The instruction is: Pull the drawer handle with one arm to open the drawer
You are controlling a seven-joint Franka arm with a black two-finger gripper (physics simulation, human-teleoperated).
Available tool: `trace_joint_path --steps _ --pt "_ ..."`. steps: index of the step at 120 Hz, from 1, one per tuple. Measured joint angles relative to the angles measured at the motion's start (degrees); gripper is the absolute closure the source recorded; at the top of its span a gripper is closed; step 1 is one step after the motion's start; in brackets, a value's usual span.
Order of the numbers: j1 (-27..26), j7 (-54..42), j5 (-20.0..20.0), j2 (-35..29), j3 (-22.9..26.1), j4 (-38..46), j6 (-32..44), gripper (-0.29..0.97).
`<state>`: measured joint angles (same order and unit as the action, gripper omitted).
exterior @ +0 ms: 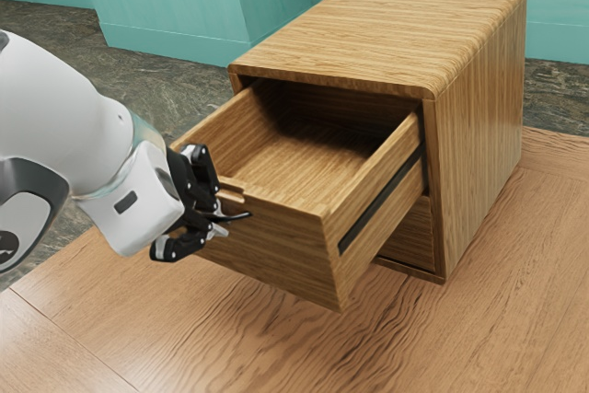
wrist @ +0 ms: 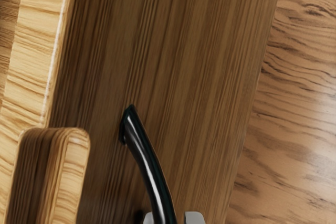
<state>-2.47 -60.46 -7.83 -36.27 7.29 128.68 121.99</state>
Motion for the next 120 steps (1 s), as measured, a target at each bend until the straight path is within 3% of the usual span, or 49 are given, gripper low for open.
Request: trace_joint_path --steps 26,60,79,84,89,120 --pt "0.0 0.5 -0.3 0.0 0.1 0.0 -0.4 0.82" --pt "0.2 0.6 0.1 -0.1 0.3 -0.2 -1.3 0.75" --pt "0.0 0.6 -0.1 -0.5 -0.1 -0.4 -1.6 0.87" --pt "0.0 0.6 -0.1 -0.6 -0.2 -0.4 -1.7 0.84" --pt "0.0 0.6 -0.2 -0.8 -0.3 -0.5 -1.8 0.73" --pt "0.0 0.5 0.0 -1.9 -0.4 -3.1 -4.4 0.55"
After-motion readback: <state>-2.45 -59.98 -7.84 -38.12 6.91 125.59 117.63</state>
